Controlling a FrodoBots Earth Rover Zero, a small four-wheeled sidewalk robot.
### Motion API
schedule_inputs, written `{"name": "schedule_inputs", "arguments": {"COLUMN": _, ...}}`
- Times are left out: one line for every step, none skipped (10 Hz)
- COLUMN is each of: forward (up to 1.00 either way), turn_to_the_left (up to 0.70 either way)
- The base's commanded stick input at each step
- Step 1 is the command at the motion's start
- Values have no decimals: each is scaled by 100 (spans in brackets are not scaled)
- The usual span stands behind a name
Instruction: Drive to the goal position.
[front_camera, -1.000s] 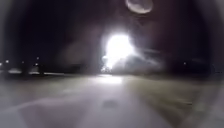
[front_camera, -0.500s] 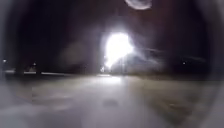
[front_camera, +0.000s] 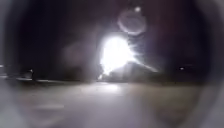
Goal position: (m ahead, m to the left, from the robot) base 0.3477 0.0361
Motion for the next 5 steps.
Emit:
{"name": "schedule_inputs", "arguments": {"forward": 100, "turn_to_the_left": 0}}
{"name": "schedule_inputs", "arguments": {"forward": 100, "turn_to_the_left": 0}}
{"name": "schedule_inputs", "arguments": {"forward": 100, "turn_to_the_left": 0}}
{"name": "schedule_inputs", "arguments": {"forward": 100, "turn_to_the_left": 0}}
{"name": "schedule_inputs", "arguments": {"forward": 100, "turn_to_the_left": 0}}
